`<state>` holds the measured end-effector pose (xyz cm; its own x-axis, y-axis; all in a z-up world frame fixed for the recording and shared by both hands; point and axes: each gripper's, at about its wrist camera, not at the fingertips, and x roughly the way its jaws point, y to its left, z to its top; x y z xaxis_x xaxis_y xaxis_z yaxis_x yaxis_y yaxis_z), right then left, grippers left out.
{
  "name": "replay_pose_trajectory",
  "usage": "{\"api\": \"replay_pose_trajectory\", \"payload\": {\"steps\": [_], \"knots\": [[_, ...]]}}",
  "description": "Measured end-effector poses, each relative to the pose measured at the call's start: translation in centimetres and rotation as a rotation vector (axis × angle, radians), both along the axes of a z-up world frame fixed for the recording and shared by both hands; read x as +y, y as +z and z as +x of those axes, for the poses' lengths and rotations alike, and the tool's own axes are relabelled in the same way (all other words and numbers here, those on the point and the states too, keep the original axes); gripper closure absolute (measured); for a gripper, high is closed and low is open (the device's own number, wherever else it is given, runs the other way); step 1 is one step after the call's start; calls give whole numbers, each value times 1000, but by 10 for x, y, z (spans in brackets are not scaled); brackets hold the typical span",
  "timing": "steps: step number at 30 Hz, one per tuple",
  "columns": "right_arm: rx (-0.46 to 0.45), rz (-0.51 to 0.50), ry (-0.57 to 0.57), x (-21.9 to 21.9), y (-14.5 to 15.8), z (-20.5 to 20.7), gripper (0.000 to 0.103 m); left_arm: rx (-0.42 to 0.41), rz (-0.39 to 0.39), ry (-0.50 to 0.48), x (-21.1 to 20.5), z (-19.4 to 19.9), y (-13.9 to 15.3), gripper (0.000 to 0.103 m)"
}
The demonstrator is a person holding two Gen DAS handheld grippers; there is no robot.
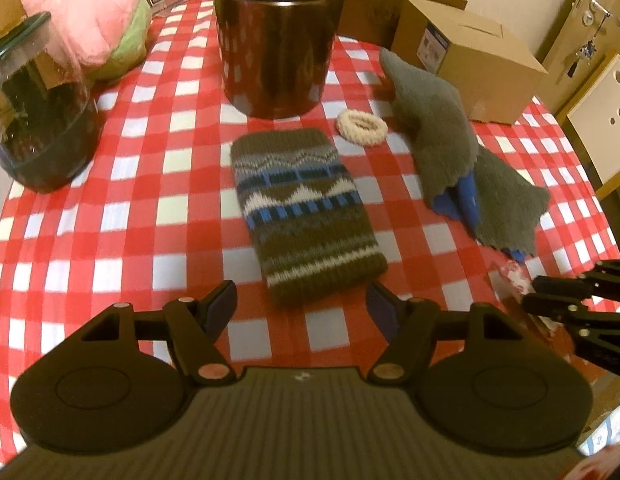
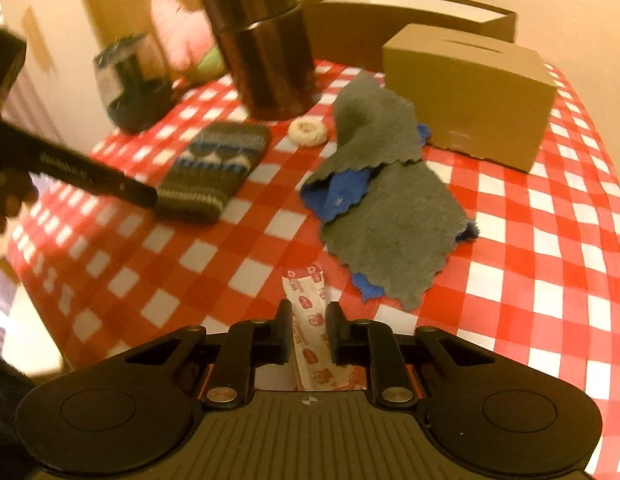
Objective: Organize soft objects
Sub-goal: 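Grasp the red-printed wrapper packet with the right gripper and lift it, then grasp the striped knitted sock with the left gripper while the right holds the packet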
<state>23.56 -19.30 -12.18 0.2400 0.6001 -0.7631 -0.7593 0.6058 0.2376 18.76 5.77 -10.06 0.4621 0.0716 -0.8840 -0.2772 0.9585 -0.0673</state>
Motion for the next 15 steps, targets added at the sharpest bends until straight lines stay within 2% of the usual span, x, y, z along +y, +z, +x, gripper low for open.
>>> {"api": "replay_pose_trajectory", "payload": {"steps": [7,15], "knots": [[5,72,-82,-2,20,13,85,-18,-4,-3,11,17,-2,34],[-14,107,-161,-1,33,34,85,-9,-57,-2,20,49,-18,33]]}}
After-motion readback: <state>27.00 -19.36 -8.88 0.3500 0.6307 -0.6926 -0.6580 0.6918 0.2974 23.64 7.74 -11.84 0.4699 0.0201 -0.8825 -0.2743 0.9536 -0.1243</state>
